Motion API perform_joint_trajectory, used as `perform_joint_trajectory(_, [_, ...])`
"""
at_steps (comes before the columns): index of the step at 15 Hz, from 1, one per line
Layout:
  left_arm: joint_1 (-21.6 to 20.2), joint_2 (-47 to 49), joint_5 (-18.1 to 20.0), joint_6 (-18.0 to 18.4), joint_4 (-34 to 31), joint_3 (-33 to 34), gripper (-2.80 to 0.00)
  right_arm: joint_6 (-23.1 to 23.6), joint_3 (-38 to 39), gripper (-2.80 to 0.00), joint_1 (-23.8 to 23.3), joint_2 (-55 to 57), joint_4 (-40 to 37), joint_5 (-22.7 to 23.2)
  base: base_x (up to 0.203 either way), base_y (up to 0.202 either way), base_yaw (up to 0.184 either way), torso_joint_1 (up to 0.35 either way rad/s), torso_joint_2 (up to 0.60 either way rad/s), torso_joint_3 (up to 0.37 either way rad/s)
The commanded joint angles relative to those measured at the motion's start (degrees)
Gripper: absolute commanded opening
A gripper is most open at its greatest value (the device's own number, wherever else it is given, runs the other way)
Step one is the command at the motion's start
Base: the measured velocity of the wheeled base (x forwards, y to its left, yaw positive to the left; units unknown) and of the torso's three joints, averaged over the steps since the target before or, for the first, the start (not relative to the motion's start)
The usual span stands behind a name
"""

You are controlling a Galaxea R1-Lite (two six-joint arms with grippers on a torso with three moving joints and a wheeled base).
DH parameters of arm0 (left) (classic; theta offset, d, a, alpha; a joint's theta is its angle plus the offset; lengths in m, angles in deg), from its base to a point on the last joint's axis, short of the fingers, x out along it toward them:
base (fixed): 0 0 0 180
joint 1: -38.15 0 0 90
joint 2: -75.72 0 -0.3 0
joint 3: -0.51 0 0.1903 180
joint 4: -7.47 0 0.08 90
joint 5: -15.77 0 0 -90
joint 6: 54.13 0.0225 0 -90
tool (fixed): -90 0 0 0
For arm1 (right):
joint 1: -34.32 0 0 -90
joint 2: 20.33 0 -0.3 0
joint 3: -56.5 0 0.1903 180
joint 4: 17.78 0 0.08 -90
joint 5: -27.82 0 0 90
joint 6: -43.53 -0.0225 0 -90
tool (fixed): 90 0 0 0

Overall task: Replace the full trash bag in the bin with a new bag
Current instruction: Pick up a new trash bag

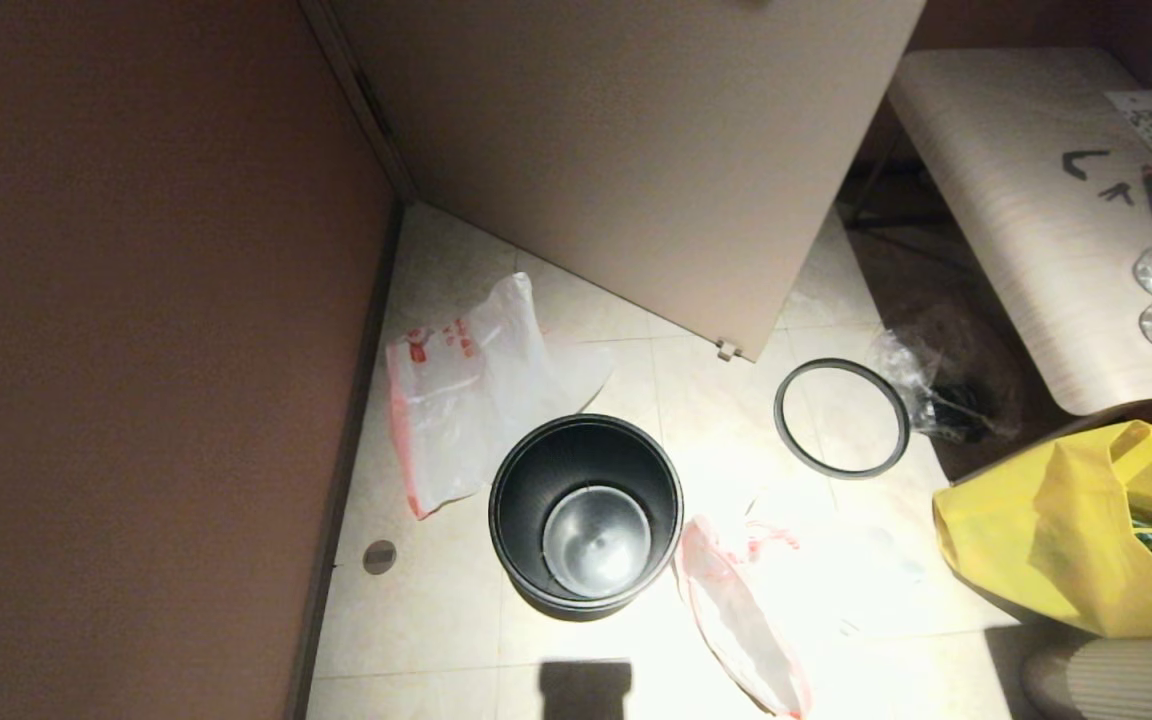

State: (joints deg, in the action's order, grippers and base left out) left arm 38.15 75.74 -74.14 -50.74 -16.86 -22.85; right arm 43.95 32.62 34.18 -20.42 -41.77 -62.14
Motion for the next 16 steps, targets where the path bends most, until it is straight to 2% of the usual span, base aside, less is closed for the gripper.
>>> perform_joint_trajectory(1, [0.00, -0.02, -0.01, 0.04, 0.00, 0.35, -2.80, -0.16, 0.16, -2.80, 0.05, 0.10, 0.01, -0.03, 0.000, 0.000, 0.000, 0.000, 0.00, 0.000])
perform_joint_trajectory(16, [0.00, -0.02, -0.01, 0.04, 0.00, 0.26, -2.80, -0.60, 0.16, -2.80, 0.05, 0.10, 0.01, -0.12, 0.000, 0.000, 0.000, 0.000, 0.00, 0.000])
